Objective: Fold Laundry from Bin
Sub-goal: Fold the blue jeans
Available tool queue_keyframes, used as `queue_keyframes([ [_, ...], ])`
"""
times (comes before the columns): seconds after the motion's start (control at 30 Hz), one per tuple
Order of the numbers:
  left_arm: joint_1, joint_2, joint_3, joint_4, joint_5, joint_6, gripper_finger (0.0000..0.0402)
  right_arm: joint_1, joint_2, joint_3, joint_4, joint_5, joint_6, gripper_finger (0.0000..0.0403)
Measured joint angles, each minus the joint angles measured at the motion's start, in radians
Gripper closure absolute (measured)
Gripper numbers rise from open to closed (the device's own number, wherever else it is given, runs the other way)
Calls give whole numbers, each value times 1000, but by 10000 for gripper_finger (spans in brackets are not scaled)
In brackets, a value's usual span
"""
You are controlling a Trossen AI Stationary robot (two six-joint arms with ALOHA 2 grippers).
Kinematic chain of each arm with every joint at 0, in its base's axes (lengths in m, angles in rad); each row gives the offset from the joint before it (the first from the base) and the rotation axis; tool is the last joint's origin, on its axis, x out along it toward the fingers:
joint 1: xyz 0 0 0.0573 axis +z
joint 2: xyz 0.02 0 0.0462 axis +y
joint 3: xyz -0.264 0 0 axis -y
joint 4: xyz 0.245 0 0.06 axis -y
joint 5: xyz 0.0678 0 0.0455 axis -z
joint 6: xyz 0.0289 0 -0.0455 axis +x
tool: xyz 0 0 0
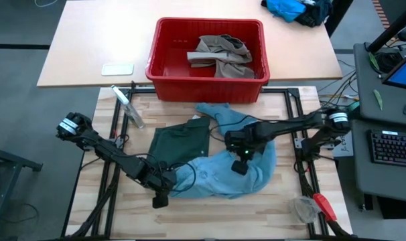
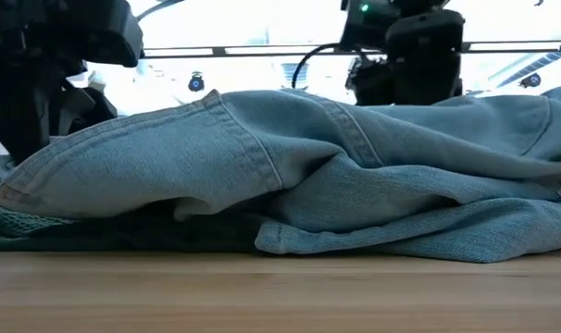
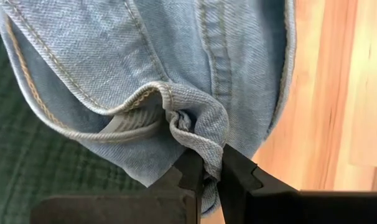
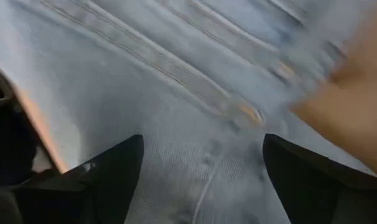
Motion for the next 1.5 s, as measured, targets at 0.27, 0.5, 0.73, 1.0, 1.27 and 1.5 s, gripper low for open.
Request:
queue_keyframes([
  [0.27, 0, 20, -1, 11, -9, 4, 388, 5, 71, 0, 256, -50, -50, 172],
  [0.5, -1, 38, -1, 29, -60, 35, 388, 20, -23, 0, 265, -29, -107, 373],
  [0.73, -19, 4, 46, -52, -213, 94, 388, 37, -239, 0, 176, 209, -131, 393],
  [1.0, -30, -99, 156, -295, -524, 102, 388, 140, -503, 0, 119, 720, -153, 394],
  [1.27, -31, -246, 291, -360, -713, 215, 388, 177, -564, 0, 161, 726, -151, 394],
  [1.5, -32, -296, 504, -360, -773, 436, 388, 176, -489, 0, 190, 726, -164, 394],
])
